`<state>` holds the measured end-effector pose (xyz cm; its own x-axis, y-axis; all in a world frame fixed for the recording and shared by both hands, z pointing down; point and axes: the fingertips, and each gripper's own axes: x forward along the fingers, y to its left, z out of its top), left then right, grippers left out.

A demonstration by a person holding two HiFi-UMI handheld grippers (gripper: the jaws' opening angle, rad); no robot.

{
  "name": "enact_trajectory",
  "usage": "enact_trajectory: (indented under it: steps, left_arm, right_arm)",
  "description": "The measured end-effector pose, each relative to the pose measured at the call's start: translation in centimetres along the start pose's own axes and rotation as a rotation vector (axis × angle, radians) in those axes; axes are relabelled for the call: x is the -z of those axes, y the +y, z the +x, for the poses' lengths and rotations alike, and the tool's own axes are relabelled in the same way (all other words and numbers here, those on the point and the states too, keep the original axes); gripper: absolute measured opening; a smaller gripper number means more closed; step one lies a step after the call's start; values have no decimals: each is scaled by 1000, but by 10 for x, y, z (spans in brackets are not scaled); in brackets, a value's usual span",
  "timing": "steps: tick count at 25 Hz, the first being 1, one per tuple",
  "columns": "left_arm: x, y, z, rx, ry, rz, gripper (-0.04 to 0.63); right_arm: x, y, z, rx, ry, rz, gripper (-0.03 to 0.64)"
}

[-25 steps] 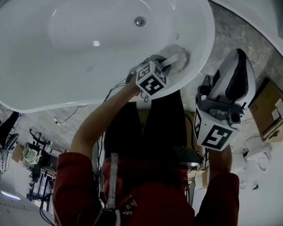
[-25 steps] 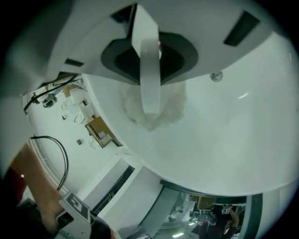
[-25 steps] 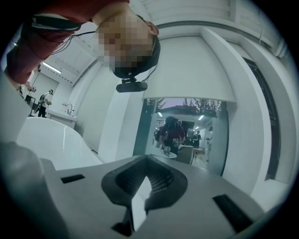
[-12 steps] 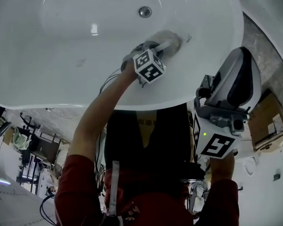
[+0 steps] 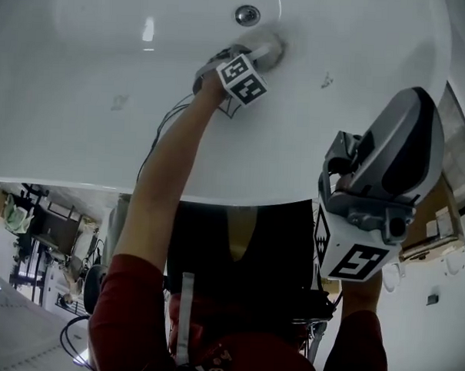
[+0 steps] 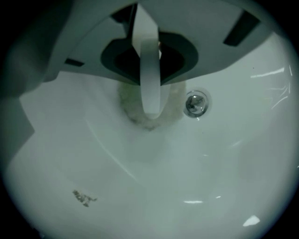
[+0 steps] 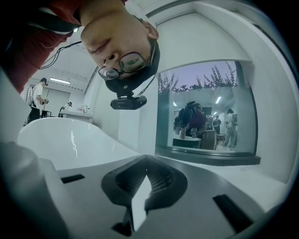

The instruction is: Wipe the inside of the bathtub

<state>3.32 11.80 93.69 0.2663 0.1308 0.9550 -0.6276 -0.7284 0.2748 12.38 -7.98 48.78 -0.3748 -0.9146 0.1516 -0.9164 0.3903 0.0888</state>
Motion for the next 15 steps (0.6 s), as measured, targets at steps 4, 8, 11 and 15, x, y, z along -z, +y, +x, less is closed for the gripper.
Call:
enact_trajectory:
  steps: [4, 8, 11, 15]
  left_arm:
    - [4, 13, 10, -8, 54, -59, 92]
    - [0, 14, 11, -45, 66, -71, 92]
    - [1, 13, 11, -54, 54, -72, 92]
    - [2, 14, 9, -52, 44, -85, 92]
  right_arm:
    - [10, -1, 6, -3, 13, 8, 11]
    - [15, -2, 8, -7, 24, 11, 11]
    - [18, 1, 8, -13, 31, 12, 11]
    - [15, 2, 6, -18, 31, 13, 11]
